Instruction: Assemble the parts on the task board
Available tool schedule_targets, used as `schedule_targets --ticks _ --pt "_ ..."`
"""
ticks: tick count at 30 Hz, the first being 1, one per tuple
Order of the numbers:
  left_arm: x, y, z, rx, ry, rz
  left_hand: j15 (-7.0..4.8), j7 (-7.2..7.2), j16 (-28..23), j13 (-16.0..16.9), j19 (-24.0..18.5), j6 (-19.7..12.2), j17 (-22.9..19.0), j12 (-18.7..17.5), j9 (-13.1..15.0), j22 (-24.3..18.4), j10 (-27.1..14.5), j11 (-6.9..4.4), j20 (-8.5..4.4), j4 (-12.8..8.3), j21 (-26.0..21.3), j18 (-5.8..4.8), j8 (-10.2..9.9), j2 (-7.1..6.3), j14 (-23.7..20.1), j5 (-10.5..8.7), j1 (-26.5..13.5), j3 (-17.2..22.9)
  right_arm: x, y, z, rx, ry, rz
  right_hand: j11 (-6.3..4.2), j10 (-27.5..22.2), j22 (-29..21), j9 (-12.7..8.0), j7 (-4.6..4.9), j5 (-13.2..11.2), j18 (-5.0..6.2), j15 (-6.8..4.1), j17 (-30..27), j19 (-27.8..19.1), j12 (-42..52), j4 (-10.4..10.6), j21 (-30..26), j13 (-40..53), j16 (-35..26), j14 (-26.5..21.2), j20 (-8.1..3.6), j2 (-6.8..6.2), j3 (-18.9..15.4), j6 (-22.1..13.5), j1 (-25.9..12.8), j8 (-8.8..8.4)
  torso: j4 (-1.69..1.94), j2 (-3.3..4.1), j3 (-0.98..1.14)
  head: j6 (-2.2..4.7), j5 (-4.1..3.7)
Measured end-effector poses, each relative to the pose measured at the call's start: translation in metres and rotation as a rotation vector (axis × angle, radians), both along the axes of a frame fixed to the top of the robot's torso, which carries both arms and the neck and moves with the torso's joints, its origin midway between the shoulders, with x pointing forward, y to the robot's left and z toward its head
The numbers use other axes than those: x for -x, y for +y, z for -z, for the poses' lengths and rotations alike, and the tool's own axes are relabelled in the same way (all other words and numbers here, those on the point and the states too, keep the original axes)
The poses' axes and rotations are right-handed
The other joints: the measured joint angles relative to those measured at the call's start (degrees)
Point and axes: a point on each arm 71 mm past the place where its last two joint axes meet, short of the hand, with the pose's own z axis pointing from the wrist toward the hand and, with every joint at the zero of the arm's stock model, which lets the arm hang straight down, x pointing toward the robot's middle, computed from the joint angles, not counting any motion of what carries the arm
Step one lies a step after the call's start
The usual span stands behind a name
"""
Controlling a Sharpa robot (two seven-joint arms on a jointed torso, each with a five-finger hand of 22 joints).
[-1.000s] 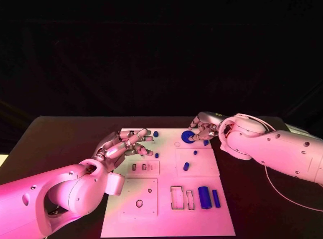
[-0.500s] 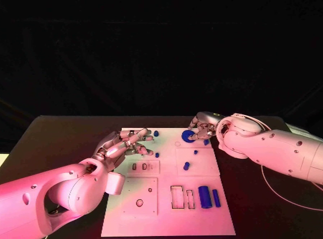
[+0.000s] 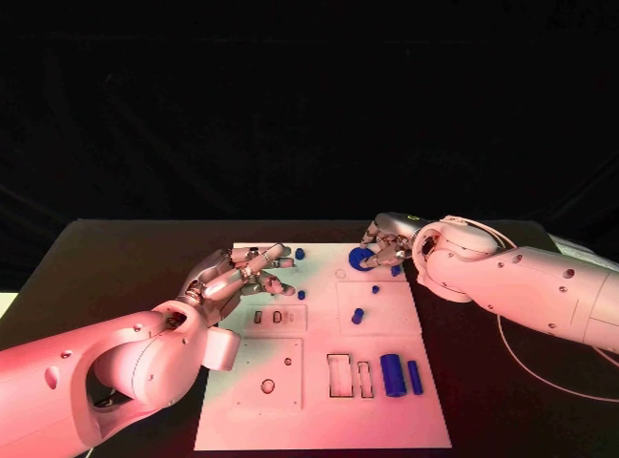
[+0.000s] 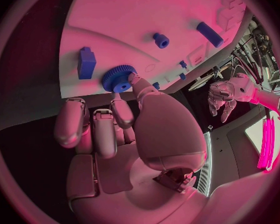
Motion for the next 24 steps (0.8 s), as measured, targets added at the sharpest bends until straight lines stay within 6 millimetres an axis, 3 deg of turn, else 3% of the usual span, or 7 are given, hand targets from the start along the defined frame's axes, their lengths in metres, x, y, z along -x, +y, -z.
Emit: schedule_targets --ticks 13,19,24 --pt "0.000 0.000 0.000 0.000 0.000 0.000 0.00 0.00 0.0 0.0 0.0 0.0 0.0 0.0 0.0 0.0 0.0 0.00 0.00 0.0 0.2 0.00 0.0 0.22 0.0 0.00 0.2 0.0 0.002 0.002 -0.002 0.030 -0.038 -0.017 -0.70 1.1 1.2 0.2 -0.43 -0.9 0.01 0.00 0.0 0.3 1.8 -2.8 0.8 2.3 0.4 0.0 -0.29 0.59 3.5 2.1 2.4 0.37 0.02 -0.01 -0.01 -0.14 -0.04" --pt "-0.001 0.002 0.000 -0.002 0.000 -0.003 0.00 0.00 0.0 0.0 0.0 0.0 0.1 0.0 0.0 0.1 0.0 0.00 0.00 -0.2 0.2 0.00 0.0 0.22 0.0 0.00 0.2 0.2 0.007 0.010 -0.002 0.026 -0.067 -0.042 -1.01 1.8 2.0 0.1 -0.41 1.6 0.02 -0.43 0.0 0.7 2.9 -2.8 1.2 3.8 0.7 0.0 -0.69 0.24 5.0 2.4 2.8 0.37 0.02 -0.01 -0.01 -0.14 -0.04" --pt "-0.003 0.006 0.001 -0.007 0.000 -0.014 0.00 0.00 0.0 0.0 0.0 0.0 0.1 0.0 0.0 0.1 0.0 0.00 0.00 -0.2 0.2 0.01 0.0 0.22 0.0 0.00 0.2 0.2 0.016 0.026 -0.005 0.000 -0.093 -0.085 -1.01 1.8 2.0 0.1 -0.41 1.7 0.02 -0.44 0.0 0.7 2.9 -2.5 1.2 3.9 0.7 0.0 -0.69 0.45 5.4 2.4 2.5 0.37 0.09 -0.02 -0.01 -0.06 0.01"
